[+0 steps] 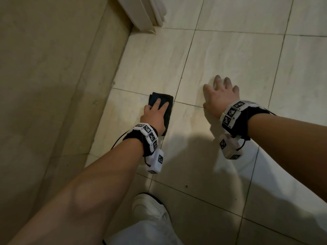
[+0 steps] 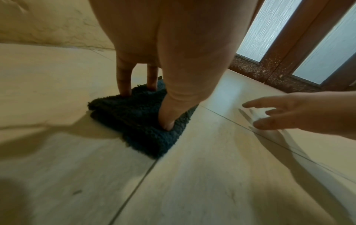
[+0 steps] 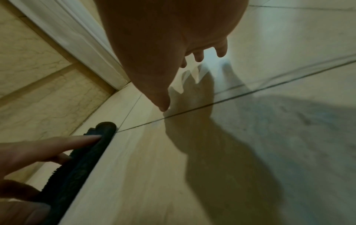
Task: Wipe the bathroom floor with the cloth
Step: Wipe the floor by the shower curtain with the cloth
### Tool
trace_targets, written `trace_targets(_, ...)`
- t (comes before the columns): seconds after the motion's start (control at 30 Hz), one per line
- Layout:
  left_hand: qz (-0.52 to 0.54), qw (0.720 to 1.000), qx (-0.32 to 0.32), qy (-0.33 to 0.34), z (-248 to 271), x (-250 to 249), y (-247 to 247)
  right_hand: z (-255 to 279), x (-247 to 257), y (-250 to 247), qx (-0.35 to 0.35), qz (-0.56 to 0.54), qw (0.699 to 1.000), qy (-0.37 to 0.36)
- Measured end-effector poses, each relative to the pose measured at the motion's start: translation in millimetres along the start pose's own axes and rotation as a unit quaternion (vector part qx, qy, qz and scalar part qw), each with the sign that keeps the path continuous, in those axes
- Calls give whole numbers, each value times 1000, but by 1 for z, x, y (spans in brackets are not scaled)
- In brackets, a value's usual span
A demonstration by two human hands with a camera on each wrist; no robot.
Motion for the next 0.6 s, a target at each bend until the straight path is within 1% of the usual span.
trace_targets(0.1, -11, 1000, -12, 18, 0, -3, -1, -11, 13, -4, -4, -10, 1000, -5)
trace_targets(0.2, -18, 1000, -13, 18, -1, -4, -3, -20, 30, -2, -1, -11, 1000, -10)
trace_targets(0.3, -19, 1000, -11, 11, -5, 3, -7, -24, 40, 0, -8, -19, 1000, 5)
trace_targets(0.37, -13, 1000, -13, 2, -11, 11, -9, -26, 42, 2, -14, -19, 1000, 17)
trace_targets(0.47, 0, 1000, -14, -18, -19, 30, -12, -28, 47, 7, -14, -9, 1000, 16)
trace_targets(0.6, 10, 999, -8, -40, -29, 59, -16, -30, 48, 9, 3, 2, 1000, 24)
Point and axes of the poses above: each hand's wrist, its own z-axis away from the middle knuckle, its own y-axis out of the palm, x = y × z, the point moved 9 cm from there along -z, towards the middle knuckle, and after that the axes turned 1 degree about -z, right-handed, at the moved point
